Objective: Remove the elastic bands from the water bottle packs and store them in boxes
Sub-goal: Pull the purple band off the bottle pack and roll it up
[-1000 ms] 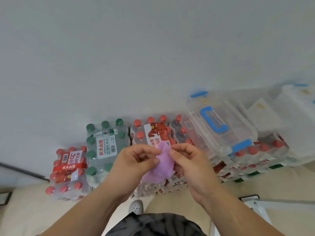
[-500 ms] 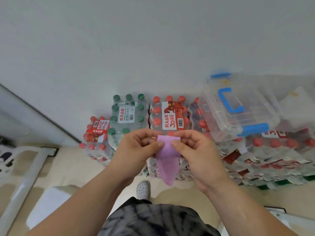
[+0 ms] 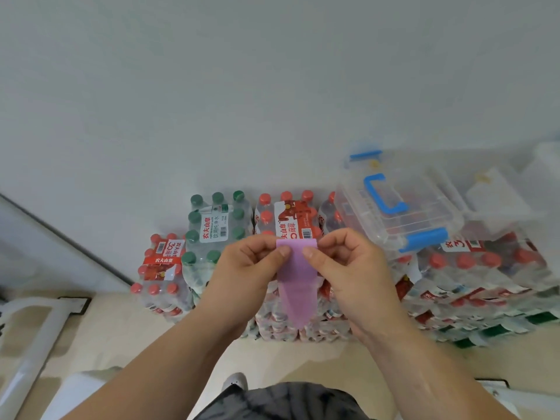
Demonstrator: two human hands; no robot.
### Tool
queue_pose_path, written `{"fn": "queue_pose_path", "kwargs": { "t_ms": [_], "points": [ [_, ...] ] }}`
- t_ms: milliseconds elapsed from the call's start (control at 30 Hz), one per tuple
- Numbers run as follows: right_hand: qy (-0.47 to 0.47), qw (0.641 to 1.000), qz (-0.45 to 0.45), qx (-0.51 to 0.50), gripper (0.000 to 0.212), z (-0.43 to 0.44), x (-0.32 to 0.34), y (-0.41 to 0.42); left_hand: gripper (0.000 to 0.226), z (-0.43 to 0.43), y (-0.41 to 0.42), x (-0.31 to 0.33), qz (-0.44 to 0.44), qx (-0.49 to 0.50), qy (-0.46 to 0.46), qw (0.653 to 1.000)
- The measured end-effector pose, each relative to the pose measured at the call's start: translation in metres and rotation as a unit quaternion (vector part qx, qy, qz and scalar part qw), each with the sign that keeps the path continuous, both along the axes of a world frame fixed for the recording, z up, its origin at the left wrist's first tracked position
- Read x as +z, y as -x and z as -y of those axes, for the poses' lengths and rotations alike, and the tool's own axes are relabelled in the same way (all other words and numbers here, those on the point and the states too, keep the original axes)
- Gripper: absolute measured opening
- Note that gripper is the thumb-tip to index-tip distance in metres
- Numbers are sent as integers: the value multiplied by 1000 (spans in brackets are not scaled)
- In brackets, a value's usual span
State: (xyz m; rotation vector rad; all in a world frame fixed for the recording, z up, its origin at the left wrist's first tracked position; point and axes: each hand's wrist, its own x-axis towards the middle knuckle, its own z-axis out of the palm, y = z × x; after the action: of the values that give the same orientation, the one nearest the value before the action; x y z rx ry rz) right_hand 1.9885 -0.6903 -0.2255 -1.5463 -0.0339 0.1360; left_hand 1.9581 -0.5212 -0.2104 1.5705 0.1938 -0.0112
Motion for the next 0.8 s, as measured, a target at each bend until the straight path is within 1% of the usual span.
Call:
{"fn": "queue_pose_path", "kwargs": {
  "t_ms": [133,267,433,500,567,633,800],
  "points": [
    [29,999,19,-31,10,6,-3,-2,25,6,-5,-3,6,30,-1,1000],
    [43,998,38,-10,13,9,-2,2,26,14,-4,-6,-6,17,-5,1000],
    [35,998,39,-19,12,10,-2,6,24,21,0,-5,7,24,-22,999],
    [2,999,34,-24,3,11,1,7,23,21,1,-3,12,33,-23,999],
    [-39,999,26,-23,13,11,3,8,22,21,2,-2,17,33,-26,999],
    [-53,998,23,-9,18,12,4,7,22,20,4,1,23,30,-30,999],
    [-4,998,57,3,16,13,4,4,26,19,7,6,34,20,-38,999]
  ]
}}
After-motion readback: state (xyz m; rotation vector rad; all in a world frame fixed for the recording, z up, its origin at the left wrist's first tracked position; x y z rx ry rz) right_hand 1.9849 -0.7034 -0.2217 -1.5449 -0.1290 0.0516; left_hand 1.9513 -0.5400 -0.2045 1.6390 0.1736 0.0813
